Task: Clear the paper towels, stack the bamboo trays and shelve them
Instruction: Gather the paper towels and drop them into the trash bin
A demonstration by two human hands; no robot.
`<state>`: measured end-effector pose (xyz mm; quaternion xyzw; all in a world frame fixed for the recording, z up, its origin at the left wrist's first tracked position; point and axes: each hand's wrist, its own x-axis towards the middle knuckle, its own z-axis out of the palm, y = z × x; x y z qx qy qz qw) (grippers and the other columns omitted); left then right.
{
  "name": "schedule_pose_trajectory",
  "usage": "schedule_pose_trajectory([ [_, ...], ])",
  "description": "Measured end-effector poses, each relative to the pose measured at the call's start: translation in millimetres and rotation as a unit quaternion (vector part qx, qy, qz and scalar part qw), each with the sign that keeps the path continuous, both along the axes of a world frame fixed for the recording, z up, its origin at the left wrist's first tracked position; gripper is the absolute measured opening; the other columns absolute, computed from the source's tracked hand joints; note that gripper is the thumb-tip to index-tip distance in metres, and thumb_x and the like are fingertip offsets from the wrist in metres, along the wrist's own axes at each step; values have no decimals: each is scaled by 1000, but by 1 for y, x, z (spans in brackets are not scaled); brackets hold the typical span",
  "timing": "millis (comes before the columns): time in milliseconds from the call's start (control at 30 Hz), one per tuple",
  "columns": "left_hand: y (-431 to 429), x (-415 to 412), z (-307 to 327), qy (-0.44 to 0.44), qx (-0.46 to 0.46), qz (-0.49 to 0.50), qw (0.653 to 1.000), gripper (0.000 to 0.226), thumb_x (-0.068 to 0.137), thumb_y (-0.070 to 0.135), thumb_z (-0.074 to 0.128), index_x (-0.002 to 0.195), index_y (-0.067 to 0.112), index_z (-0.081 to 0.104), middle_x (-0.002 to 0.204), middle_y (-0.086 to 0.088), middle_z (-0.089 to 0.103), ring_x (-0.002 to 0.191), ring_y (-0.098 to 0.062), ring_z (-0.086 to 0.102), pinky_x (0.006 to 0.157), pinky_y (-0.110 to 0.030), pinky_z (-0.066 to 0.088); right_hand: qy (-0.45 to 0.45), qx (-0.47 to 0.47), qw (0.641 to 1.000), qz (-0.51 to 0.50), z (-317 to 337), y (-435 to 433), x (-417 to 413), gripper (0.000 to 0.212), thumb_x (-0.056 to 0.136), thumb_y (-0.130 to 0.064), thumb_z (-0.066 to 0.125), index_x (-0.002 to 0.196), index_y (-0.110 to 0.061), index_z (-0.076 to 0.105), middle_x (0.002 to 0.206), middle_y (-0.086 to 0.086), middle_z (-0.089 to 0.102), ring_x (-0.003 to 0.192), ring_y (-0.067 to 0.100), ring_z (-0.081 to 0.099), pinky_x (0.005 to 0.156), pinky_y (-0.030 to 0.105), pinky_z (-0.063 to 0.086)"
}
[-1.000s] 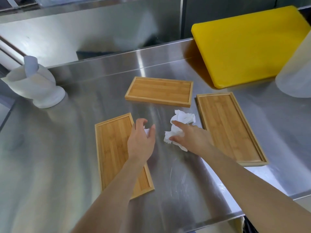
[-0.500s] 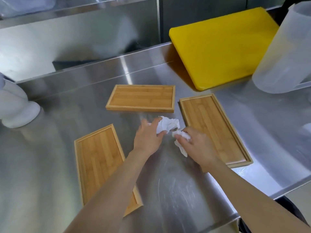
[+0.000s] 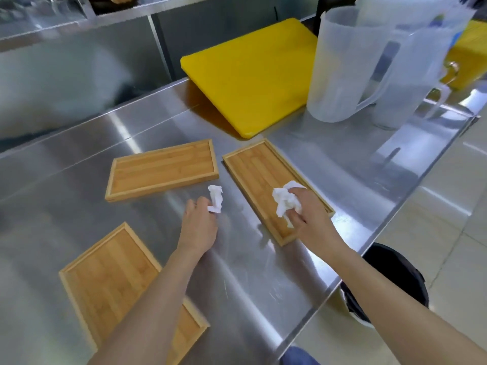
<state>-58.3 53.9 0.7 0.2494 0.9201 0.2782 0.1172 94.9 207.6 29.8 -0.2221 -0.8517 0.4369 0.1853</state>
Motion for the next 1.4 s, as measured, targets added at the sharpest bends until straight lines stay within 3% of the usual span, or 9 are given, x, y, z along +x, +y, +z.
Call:
schedule_pose_trajectory([
  [100,7,17,17,-3,73,-21,997,13,94,10,38,82,11,43,100,-15,50,83,-21,39,71,-31,34,18,5,997,-69,10,-1,14,27,86,7,45,100,-15,52,100,-3,37,83,5,42,63,-4,36],
  [333,64,85,50,-37,149,-119,981,10,91,6,40,86,12,47,98,-2,41,88,-17,43,71,-22,30,2,24,983,-185,21,37,65,35,89,-1,46,123,-10,46,113,1,30,91,15,40,65,4,35],
  [467,114,128,53,-49,165,-192,966,10,92,3,40,91,7,49,101,-6,43,89,-12,37,70,-18,27,14,24,971,-239,23,70,110,35,89,-1,47,124,-7,47,113,2,31,95,16,39,69,4,32],
  [567,155,164,50,-39,150,-230,961,16,92,-3,34,91,9,45,100,-7,41,91,-18,38,67,-21,25,6,20,963,-268,18,100,151,35,90,-5,48,125,-10,46,113,0,32,96,15,40,81,18,32],
  [700,208,211,42,-45,141,-250,957,18,88,-6,35,93,6,47,98,-5,44,90,-19,41,66,-23,26,-12,14,956,-292,6,147,206,33,91,-8,48,123,-13,48,112,-1,36,95,14,40,69,9,33],
  [867,260,266,28,-120,129,-262,949,26,93,3,32,81,24,43,79,18,44,75,1,47,60,-9,33,-79,71,942,-317,-23,204,262,25,86,-10,55,111,-13,58,108,8,57,104,28,48,88,38,30],
  [1000,285,294,-9,-136,61,-244,958,40,87,-3,30,113,23,45,105,4,47,97,-17,43,74,-24,34,-135,95,918,-361,-54,225,292,30,80,-21,53,105,-11,64,101,13,57,100,35,45,82,30,20],
  [1167,317,310,-86,-81,-51,-252,963,45,83,-1,33,118,24,46,101,-4,38,92,-24,30,78,-28,31,-120,-30,916,-382,-109,241,315,27,84,-10,58,111,-13,61,102,0,41,97,26,49,80,30,37],
  [1400,366,324,-228,-104,21,-303,947,44,88,0,43,128,17,51,122,-7,55,111,-25,51,91,-41,45,-129,-8,906,-403,-242,269,317,31,84,-4,53,114,-11,59,101,-3,39,85,17,45,71,29,37],
])
